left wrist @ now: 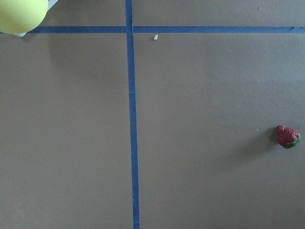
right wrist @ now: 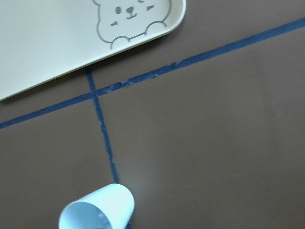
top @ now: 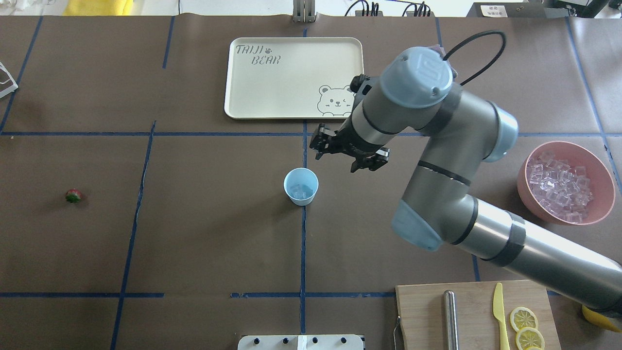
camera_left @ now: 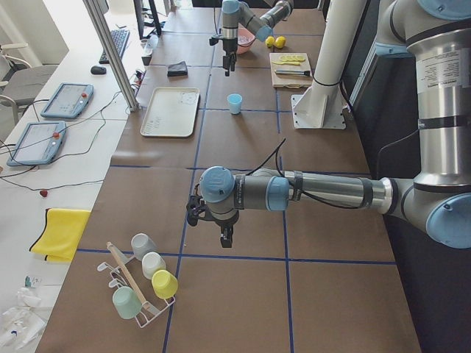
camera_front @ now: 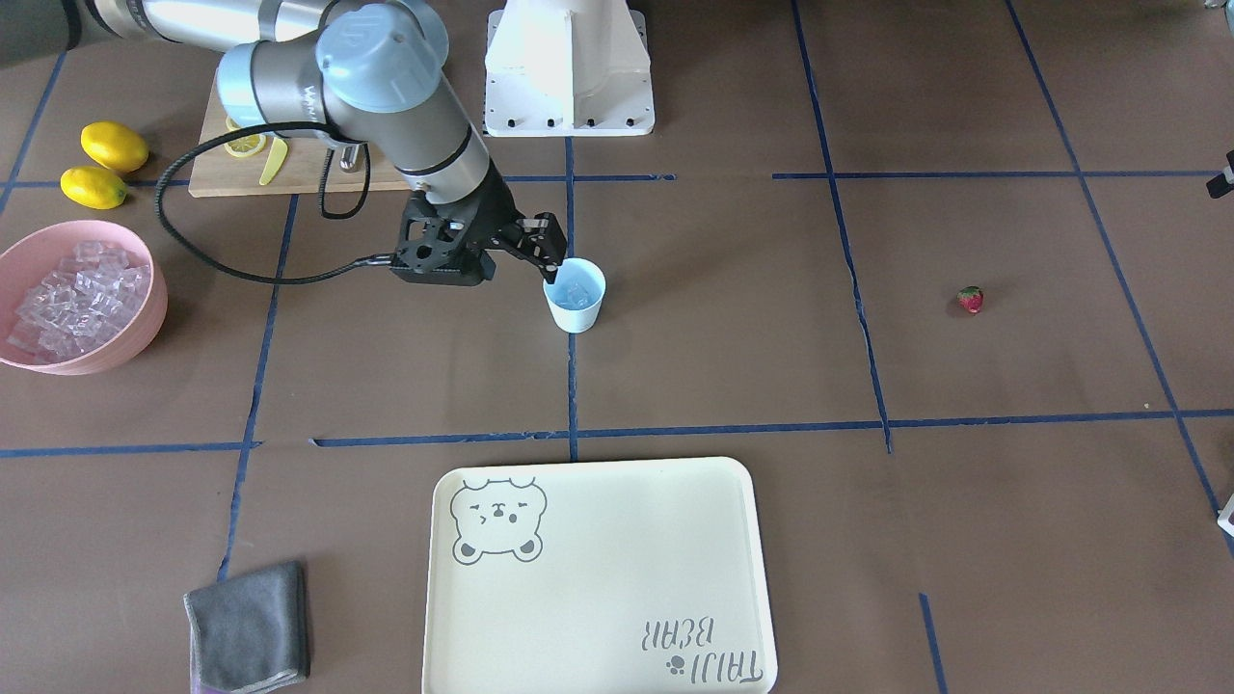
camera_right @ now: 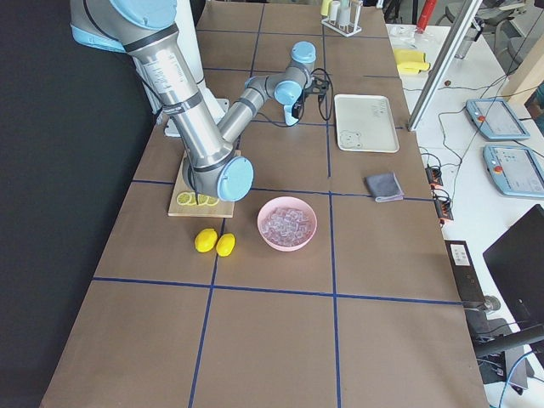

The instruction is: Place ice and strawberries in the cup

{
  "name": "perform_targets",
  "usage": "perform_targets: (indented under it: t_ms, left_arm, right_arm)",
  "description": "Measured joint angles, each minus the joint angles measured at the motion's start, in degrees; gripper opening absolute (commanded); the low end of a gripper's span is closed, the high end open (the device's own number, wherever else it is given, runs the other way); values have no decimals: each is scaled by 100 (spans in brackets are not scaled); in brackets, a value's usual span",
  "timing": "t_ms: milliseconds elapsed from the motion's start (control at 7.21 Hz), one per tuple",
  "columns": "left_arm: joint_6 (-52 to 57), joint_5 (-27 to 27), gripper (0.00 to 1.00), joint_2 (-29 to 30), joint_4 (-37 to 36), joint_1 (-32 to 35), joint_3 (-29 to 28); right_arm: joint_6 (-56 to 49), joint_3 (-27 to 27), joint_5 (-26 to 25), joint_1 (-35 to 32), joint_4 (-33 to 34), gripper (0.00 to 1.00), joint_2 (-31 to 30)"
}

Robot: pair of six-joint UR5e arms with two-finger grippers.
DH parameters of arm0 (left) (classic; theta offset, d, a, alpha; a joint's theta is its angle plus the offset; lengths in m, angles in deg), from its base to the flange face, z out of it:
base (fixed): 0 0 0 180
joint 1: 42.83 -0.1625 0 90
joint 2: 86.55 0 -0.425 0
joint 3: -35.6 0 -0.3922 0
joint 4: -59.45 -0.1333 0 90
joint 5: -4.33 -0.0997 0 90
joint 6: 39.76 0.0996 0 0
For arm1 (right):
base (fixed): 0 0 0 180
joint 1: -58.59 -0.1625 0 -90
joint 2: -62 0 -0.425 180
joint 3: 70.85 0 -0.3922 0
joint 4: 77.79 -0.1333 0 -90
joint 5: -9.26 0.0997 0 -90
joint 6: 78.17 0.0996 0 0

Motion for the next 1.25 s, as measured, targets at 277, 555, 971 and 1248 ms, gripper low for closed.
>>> perform_targets:
  t_ms: [277,555,971,1248]
  left_arm:
    - [-1749,-97,100,215,495,-828,-1]
    - [-3795,-608,99,510,1097,-1812,-57]
    - [-5683,-1849,95,914,1307,-3180,-155]
    - [-5880,-2049,91,953,1395,-3431,-265]
  right_arm:
    - [-909,-762,175,-442,1,99,-1233]
    - [-2022,-1089,191,-796,-40,99,-2172]
    - [-3321,-1147,256,-1288,-57,99,-2905]
    - [-3451,-1151,278,-1341,-57,99,-2969]
